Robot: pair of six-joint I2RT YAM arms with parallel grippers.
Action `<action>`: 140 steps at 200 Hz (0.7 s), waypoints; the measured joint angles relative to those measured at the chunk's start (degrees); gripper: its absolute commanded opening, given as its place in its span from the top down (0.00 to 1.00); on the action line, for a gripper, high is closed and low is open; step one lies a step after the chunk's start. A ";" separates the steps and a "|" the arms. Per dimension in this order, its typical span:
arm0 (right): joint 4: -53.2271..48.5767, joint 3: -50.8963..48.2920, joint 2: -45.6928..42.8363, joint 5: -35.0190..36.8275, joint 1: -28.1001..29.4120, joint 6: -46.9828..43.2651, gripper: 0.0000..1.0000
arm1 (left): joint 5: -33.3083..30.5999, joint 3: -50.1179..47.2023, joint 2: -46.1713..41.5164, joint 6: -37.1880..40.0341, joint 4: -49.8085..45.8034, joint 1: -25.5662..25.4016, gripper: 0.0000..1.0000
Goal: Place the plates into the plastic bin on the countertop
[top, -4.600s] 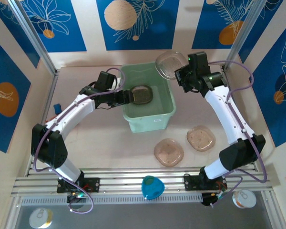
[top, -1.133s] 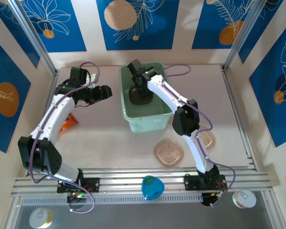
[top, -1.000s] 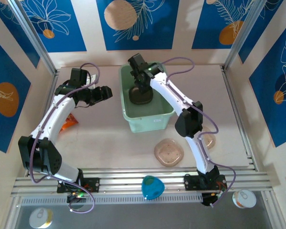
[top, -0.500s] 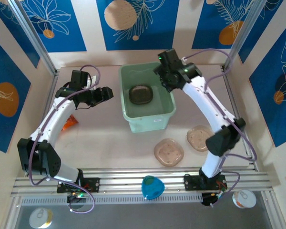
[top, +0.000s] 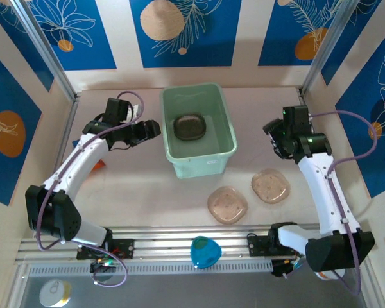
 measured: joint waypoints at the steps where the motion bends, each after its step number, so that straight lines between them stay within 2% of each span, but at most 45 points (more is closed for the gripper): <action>1: 0.00 -0.42 -0.13 -0.15 -0.37 -0.24 0.29 | -0.07 0.00 0.00 0.02 0.02 -0.09 0.30; 36: -1.03 -10.58 -1.20 -5.49 -7.08 -3.30 0.32 | -1.57 0.00 0.20 -1.09 0.39 -1.73 0.30; 93: -1.79 -21.66 -1.38 -9.81 -9.86 -4.39 0.37 | -3.26 0.00 1.92 -1.51 0.39 -2.36 0.31; 140: -2.58 -26.12 -1.99 -10.54 -13.07 -4.26 0.38 | -3.52 0.02 1.97 -1.49 0.39 -2.38 0.31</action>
